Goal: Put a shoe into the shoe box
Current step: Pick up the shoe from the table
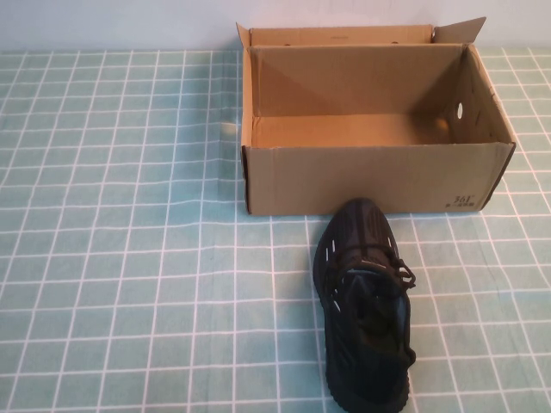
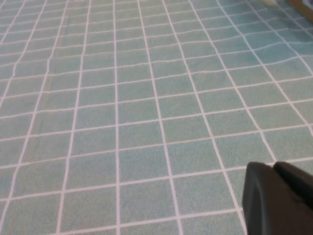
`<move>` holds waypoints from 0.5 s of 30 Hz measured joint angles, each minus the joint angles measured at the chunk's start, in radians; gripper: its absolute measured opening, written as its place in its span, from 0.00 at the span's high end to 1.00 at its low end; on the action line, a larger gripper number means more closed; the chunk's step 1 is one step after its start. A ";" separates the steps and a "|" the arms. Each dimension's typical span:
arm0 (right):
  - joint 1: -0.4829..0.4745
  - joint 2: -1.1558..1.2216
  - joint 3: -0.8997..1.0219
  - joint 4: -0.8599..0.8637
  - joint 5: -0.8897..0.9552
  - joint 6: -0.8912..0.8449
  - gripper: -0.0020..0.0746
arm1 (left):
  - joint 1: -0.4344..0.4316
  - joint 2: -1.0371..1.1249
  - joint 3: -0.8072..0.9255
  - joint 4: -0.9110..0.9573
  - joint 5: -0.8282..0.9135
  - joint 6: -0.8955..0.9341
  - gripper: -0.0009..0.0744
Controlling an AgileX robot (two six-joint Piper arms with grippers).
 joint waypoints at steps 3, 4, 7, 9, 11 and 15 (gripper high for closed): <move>0.080 0.128 -0.085 0.000 0.000 -0.029 0.98 | 0.000 0.000 0.000 0.000 0.000 0.000 0.99; 0.121 0.169 -0.115 -0.005 -0.005 -0.032 0.98 | 0.000 0.000 0.000 0.000 0.000 0.000 0.99; 0.269 0.275 -0.216 -0.058 -0.018 -0.039 0.98 | 0.000 0.000 0.000 0.000 0.000 0.000 0.99; 0.363 0.344 -0.280 -0.107 -0.022 -0.050 0.98 | 0.000 0.000 0.000 0.000 0.000 0.000 0.99; 0.450 0.400 -0.342 -0.161 -0.024 -0.071 0.98 | 0.000 0.000 0.000 0.000 0.000 0.000 0.99; 0.595 0.496 -0.452 -0.259 -0.015 -0.145 0.93 | 0.000 0.000 0.000 0.000 0.000 0.000 0.99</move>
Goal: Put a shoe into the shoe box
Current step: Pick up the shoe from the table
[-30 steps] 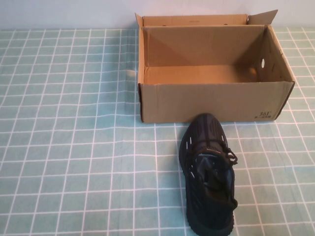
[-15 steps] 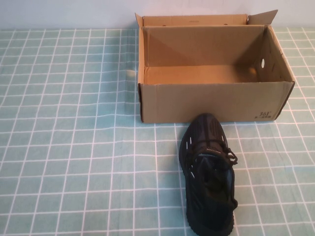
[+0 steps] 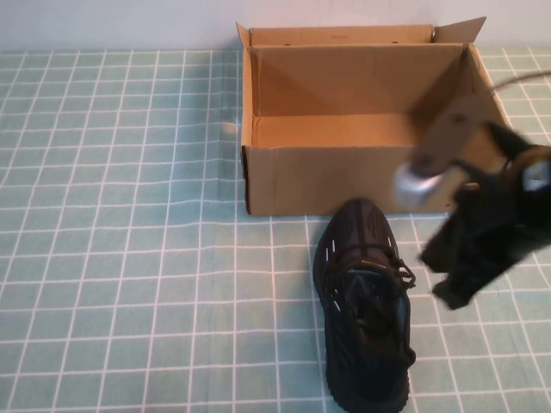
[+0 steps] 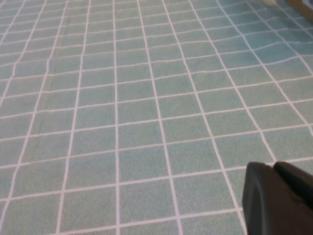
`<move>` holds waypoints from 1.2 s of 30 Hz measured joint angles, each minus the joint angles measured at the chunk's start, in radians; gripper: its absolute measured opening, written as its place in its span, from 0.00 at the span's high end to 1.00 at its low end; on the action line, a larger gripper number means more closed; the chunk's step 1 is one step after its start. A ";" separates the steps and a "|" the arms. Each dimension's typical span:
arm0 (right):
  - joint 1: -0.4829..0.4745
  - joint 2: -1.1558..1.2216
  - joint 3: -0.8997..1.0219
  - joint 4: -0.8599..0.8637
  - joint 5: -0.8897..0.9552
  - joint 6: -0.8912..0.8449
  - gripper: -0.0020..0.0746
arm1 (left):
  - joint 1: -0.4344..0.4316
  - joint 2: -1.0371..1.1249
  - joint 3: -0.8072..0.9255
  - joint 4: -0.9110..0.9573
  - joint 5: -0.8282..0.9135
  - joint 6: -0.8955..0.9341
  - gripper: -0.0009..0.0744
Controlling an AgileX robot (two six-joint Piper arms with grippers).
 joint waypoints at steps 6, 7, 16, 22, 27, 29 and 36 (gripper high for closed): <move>0.077 0.111 -0.079 -0.054 0.006 -0.142 0.58 | 0.000 0.000 0.000 0.000 0.000 0.000 0.99; 0.082 0.128 -0.081 -0.061 0.000 -0.182 0.51 | 0.000 0.000 0.000 0.000 0.000 0.000 0.99; 0.100 0.249 -0.089 -0.112 -0.099 -0.328 0.38 | 0.000 0.000 0.000 0.000 0.000 0.000 0.99; 0.102 0.294 -0.089 -0.158 -0.145 -0.332 0.38 | 0.000 0.000 0.000 0.000 0.000 0.000 0.99; 0.102 0.320 -0.089 -0.203 -0.167 -0.332 0.38 | 0.000 0.000 0.000 0.000 0.000 0.000 0.99; 0.102 0.331 -0.089 -0.206 -0.169 -0.332 0.41 | 0.000 0.000 0.000 0.000 0.000 0.000 0.99; 0.102 0.360 -0.089 -0.213 -0.173 -0.332 0.57 | 0.000 0.000 0.000 0.000 0.000 0.000 0.99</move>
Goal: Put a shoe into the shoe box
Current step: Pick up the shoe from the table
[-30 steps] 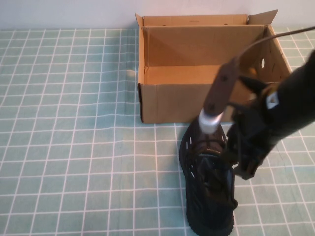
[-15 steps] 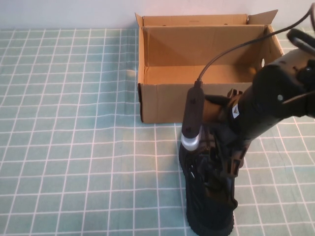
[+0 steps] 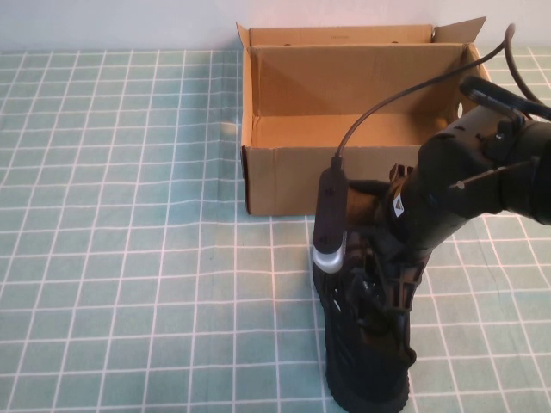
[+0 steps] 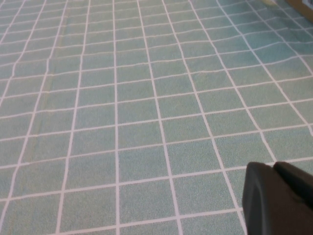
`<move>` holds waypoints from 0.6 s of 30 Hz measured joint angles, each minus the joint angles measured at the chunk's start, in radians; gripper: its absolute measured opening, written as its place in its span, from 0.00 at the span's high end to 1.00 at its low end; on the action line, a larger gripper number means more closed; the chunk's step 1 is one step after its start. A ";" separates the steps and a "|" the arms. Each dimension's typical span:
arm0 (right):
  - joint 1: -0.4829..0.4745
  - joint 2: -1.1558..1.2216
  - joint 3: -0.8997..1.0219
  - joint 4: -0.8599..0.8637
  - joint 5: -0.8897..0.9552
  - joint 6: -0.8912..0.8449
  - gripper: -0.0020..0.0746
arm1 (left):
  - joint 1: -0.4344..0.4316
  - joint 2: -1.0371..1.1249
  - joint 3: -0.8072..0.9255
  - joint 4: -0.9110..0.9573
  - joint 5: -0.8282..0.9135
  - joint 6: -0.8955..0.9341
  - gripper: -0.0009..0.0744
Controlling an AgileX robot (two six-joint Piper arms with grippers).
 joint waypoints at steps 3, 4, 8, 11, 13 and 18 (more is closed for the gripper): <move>0.000 0.000 0.000 0.000 0.000 0.000 0.64 | 0.000 0.000 0.000 0.000 0.000 0.000 0.99; 0.002 0.000 0.000 0.000 0.002 0.000 0.66 | 0.000 0.000 0.000 0.000 0.000 0.000 0.99; 0.002 0.000 0.000 0.002 0.004 0.009 0.77 | 0.000 0.000 0.000 0.000 0.000 0.000 0.99; 0.002 0.000 0.000 0.002 0.015 0.037 0.86 | 0.000 0.000 0.000 0.000 0.000 0.000 0.99; 0.002 0.000 0.000 0.004 0.026 0.053 0.93 | 0.000 0.000 0.000 0.000 0.000 0.000 0.99; 0.002 -0.009 0.000 0.004 0.047 0.092 0.97 | 0.000 0.000 0.000 0.000 0.000 0.000 0.99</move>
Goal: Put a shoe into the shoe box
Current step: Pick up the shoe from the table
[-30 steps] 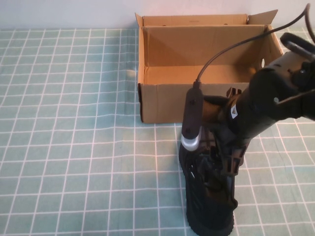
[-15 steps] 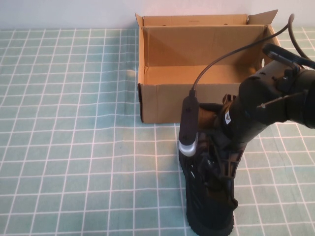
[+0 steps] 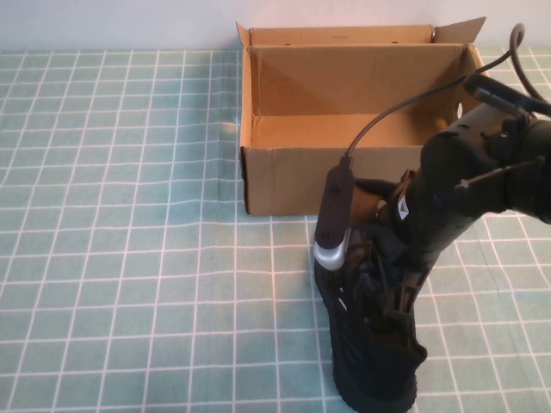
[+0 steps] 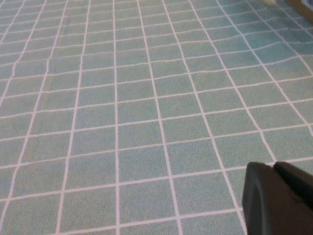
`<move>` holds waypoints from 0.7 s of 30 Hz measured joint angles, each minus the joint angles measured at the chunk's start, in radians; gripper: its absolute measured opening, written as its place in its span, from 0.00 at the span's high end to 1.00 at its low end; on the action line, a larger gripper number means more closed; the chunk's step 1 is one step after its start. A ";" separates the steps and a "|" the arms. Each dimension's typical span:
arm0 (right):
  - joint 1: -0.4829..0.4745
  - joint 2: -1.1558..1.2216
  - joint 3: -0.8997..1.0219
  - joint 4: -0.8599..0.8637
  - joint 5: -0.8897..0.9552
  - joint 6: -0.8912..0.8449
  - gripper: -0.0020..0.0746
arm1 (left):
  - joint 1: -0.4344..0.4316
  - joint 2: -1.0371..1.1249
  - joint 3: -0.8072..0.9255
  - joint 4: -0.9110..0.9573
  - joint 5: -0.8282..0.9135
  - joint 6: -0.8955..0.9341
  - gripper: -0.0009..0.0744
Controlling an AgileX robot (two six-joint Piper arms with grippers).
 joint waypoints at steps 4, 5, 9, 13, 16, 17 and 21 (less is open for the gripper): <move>0.000 -0.059 0.000 -0.002 0.040 0.015 0.98 | 0.000 0.000 0.000 0.000 0.000 0.000 0.99; 0.000 -0.086 0.000 -0.002 0.054 0.021 0.98 | 0.000 0.000 0.000 0.000 0.000 0.000 0.99; 0.000 -0.212 0.000 -0.004 0.096 0.042 0.98 | 0.000 0.000 0.000 0.000 0.000 0.000 0.99; 0.000 -0.307 -0.023 0.008 0.146 0.053 0.98 | 0.000 0.000 0.000 0.000 0.000 0.000 0.99; 0.000 -0.357 -0.059 0.008 0.170 0.055 0.98 | 0.000 0.000 0.000 0.000 0.000 0.000 0.99; 0.000 -0.366 -0.074 0.008 0.178 0.058 0.98 | 0.000 0.000 0.000 0.000 0.000 0.000 0.99; 0.000 -0.375 -0.125 0.012 0.186 0.074 0.98 | 0.000 0.000 0.000 0.000 0.000 0.000 0.99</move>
